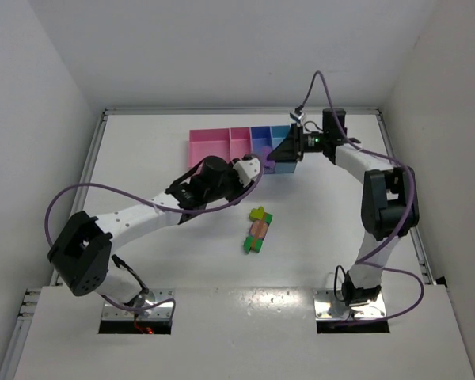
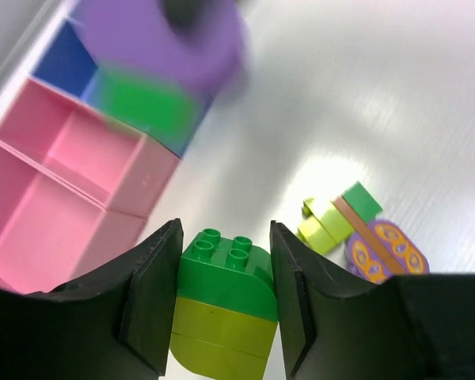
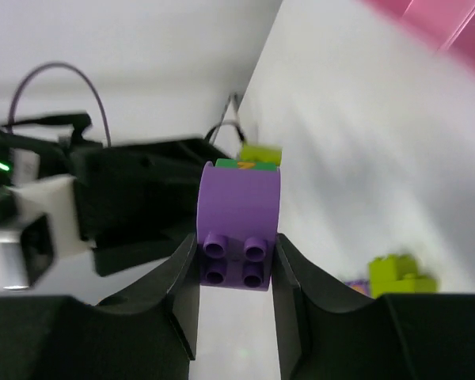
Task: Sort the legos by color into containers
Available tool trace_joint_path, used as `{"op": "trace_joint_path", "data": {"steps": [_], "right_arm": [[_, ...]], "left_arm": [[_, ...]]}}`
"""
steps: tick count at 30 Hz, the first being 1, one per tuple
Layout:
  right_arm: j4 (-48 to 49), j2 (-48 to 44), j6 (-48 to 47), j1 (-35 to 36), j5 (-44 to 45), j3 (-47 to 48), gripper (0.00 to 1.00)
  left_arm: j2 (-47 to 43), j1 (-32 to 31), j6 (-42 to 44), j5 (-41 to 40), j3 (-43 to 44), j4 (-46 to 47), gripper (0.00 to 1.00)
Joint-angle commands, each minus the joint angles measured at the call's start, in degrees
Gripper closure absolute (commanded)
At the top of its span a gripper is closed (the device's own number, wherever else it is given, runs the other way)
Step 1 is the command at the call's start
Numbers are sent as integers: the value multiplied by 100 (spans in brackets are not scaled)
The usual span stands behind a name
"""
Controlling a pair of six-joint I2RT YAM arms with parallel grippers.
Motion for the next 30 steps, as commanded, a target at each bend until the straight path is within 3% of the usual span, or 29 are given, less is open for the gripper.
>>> {"op": "trace_joint_path", "data": {"steps": [1, 4, 5, 8, 11, 14, 17, 21, 23, 27, 30], "right_arm": [[416, 202, 68, -361, 112, 731, 100], [135, 387, -107, -415, 866, 1127, 100], [-75, 483, -534, -415, 1513, 1415, 100], [-1569, 642, -1555, -205, 2937, 2127, 100], [-1765, 827, -1786, -125, 3286, 2323, 100], [-1695, 950, -1725, -125, 2795, 2429, 100], [-1502, 784, -1524, -125, 2066, 2087, 100], [-250, 318, -514, -125, 660, 877, 100], [27, 3, -275, -125, 387, 549, 100], [81, -429, -274, -125, -1, 39, 100], [81, -570, -274, -125, -1, -76, 100]], "left_arm": [[-287, 33, -115, -20, -268, -75, 90], [-348, 86, -115, -99, -268, -128, 91], [-348, 147, -115, -99, -268, -128, 91], [-348, 200, -115, -160, -268, -128, 91], [-348, 314, -220, -222, -163, -128, 91], [-226, 568, -563, -293, -6, -128, 91], [-59, 1131, -1081, 695, 284, -215, 86], [424, 1430, -1468, 1140, 408, -646, 85], [591, 1492, -1530, 1140, 277, -725, 81], [978, 1492, -1592, 1262, 276, -726, 62], [1295, 1492, -1592, 1404, 417, -778, 58]]}}
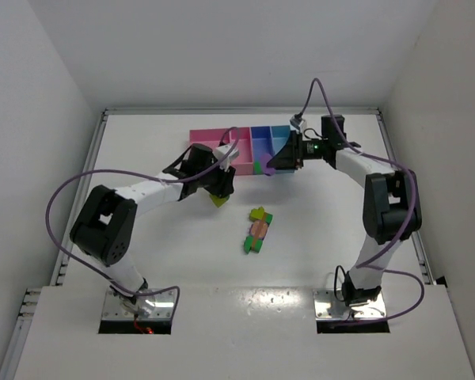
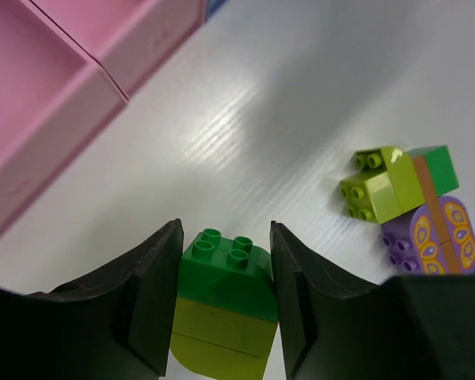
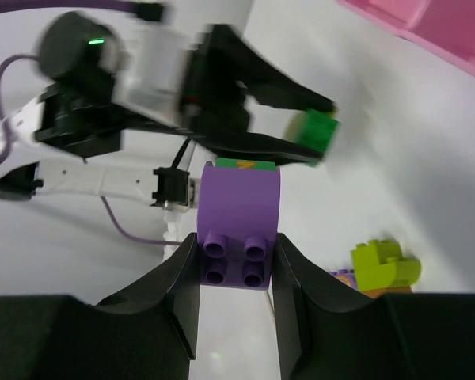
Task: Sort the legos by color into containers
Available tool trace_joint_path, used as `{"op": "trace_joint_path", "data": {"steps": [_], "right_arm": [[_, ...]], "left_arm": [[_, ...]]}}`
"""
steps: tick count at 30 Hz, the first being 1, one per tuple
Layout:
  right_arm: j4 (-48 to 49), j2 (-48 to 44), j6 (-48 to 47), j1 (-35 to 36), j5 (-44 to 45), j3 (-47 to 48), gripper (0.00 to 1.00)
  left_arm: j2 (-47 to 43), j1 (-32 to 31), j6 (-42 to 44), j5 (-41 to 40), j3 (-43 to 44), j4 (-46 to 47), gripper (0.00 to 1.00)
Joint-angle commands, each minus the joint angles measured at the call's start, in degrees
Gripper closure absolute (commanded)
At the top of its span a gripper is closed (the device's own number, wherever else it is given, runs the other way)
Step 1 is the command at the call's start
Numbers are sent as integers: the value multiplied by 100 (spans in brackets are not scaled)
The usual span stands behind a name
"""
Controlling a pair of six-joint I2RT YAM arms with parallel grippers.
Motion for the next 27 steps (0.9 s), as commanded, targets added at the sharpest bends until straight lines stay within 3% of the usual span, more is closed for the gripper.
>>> {"op": "trace_joint_path", "data": {"steps": [1, 3, 4, 6, 10, 16, 27], "right_arm": [[546, -492, 143, -7, -504, -6, 100], [546, -492, 143, -59, -557, -6, 100], [546, -492, 143, -59, -557, -6, 100], [599, -492, 143, -59, -618, 47, 100], [652, -492, 90, -59, -680, -24, 100], [932, -492, 90, -59, -1136, -156, 100], [986, -492, 143, 231, -1295, -103, 100]], "left_arm": [[215, 2, -221, 315, 192, -35, 57], [435, 2, -291, 315, 271, -88, 51], [436, 2, -292, 315, 332, -88, 41], [436, 54, -363, 402, 386, -88, 29], [295, 291, -634, 1630, 517, 140, 9], [172, 757, -2294, 4099, 509, 1422, 10], [286, 705, -4332, 5088, 509, 3839, 17]]}}
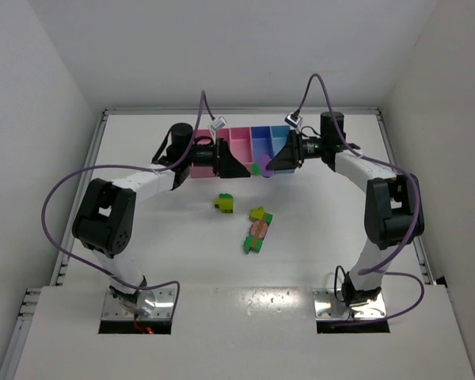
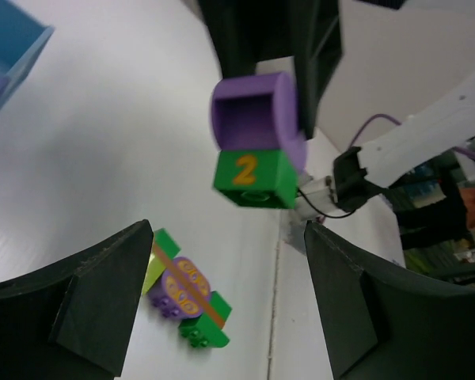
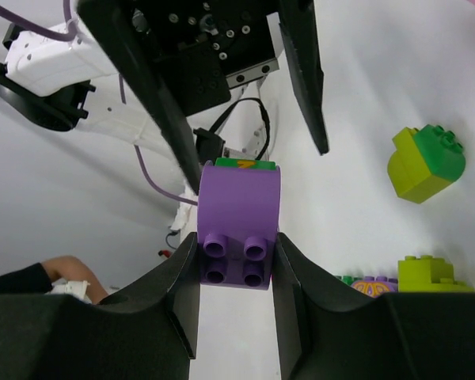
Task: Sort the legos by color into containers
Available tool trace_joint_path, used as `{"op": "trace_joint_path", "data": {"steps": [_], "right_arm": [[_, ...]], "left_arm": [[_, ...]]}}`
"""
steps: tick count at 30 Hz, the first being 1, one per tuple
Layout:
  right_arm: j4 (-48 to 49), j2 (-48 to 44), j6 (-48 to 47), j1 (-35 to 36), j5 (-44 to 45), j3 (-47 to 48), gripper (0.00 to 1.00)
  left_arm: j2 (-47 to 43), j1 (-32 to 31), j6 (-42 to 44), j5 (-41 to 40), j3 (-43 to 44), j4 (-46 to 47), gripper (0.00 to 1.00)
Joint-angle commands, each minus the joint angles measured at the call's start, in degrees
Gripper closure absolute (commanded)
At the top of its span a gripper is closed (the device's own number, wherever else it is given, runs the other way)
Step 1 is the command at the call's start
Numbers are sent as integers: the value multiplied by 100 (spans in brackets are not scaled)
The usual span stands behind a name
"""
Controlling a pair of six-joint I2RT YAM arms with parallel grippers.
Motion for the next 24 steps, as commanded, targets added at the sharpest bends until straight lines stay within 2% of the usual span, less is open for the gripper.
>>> {"op": "trace_joint_path", "data": {"steps": [1, 7, 11, 15, 21, 22, 24], "right_arm": [[352, -138, 1, 128, -276, 70, 100], [352, -138, 1, 251, -276, 245, 100], [352, -85, 1, 374, -276, 306, 100], [405, -85, 1, 374, -276, 360, 100], [511, -32, 124, 374, -224, 465, 100], [563, -32, 194, 322, -224, 526, 100], [634, 21, 194, 226, -224, 527, 100]], "left_arm": [[-144, -49, -925, 589, 150, 1263, 17], [-144, -49, -987, 590, 203, 1352, 18], [-91, -49, -987, 590, 255, 1405, 24], [-39, -49, -1040, 590, 256, 1405, 43], [14, -49, -892, 703, 256, 1204, 64], [14, -49, -839, 704, 256, 1133, 72], [14, -49, -584, 704, 195, 844, 82]]}}
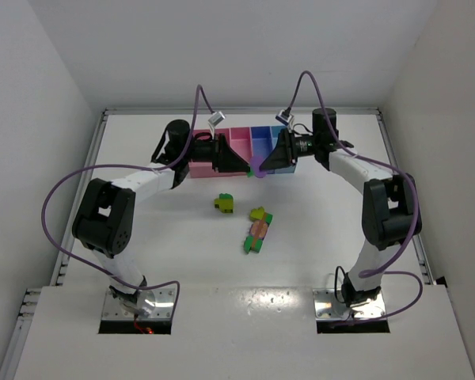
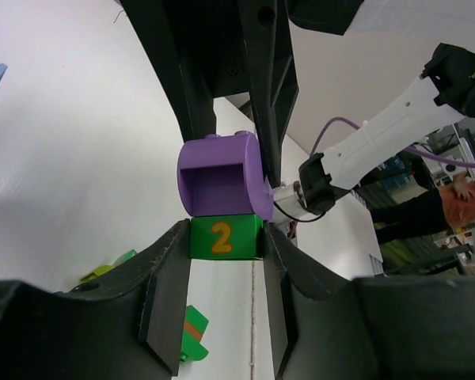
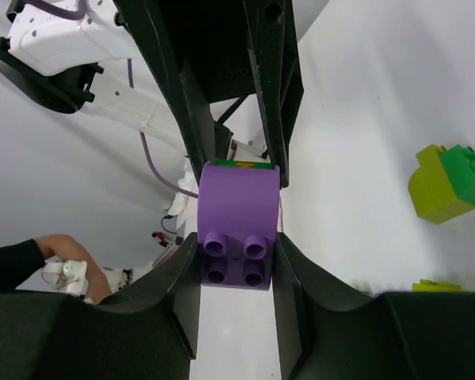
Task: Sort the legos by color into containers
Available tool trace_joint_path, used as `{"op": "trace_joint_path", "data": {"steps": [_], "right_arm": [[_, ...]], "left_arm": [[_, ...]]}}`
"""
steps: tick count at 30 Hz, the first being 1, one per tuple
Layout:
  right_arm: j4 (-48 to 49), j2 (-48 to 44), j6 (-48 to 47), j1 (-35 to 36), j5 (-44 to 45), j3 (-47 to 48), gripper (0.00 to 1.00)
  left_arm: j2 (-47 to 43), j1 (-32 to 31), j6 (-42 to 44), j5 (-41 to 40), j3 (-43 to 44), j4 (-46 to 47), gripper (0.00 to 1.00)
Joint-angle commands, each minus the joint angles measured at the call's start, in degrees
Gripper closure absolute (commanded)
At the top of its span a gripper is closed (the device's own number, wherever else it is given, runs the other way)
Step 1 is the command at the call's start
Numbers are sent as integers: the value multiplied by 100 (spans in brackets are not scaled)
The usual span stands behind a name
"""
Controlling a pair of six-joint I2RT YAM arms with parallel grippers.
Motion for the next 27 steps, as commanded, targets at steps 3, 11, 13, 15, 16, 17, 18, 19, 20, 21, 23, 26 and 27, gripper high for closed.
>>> {"op": "trace_joint_path", "data": {"steps": [3, 11, 13, 15, 16, 17, 18, 19, 20, 21, 23, 26, 27], "right_arm": [[483, 136, 111, -300, 115, 455, 100], [422, 576, 111, -661, 854, 956, 100], [-374, 647, -325, -661, 1660, 1209, 100], [-1827, 708, -1567, -539, 2946, 1517, 100], [-2203, 760, -1924, -434, 3503, 1858, 100], [-2450, 761, -2206, -311, 4014, 1983, 100], [-2600, 839, -2444, -101, 4758, 2080, 100], [-2672, 918, -2498, -29, 4975, 2221, 100], [-2742, 919, -2499, 33, 5255, 2283, 100], [-2743, 998, -2499, 181, 5850, 2353, 100], [-2743, 1164, -2561, 305, 6380, 2459, 100], [-2743, 1305, -2561, 481, 6847, 2564, 94], [-2743, 1358, -2561, 534, 6910, 2565, 90]], "left_arm": [[-162, 29, 903, 48, -76, -803, 94], [-820, 539, 2065, -699, -429, -2210, 99], [-978, 705, 2363, -1093, -482, -2649, 100], [-1241, 802, 2478, -1866, -482, -2790, 100], [-1330, 803, 2479, -2191, -482, -2860, 100], [-1409, 881, 2618, -2472, -482, -2913, 100], [-1479, 934, 2689, -2936, -421, -2966, 100], [-1550, 935, 2812, -3132, -368, -3019, 100], [-1550, 935, 2813, -3474, -272, -3089, 100], [-1550, 935, 2874, -3608, -210, -3150, 100], [-1550, 988, 2935, -3818, -140, -3151, 100], [-1489, 988, 3102, -4144, -78, -3204, 100], [-1411, 988, 3103, -4415, 1, -3265, 100]]}}
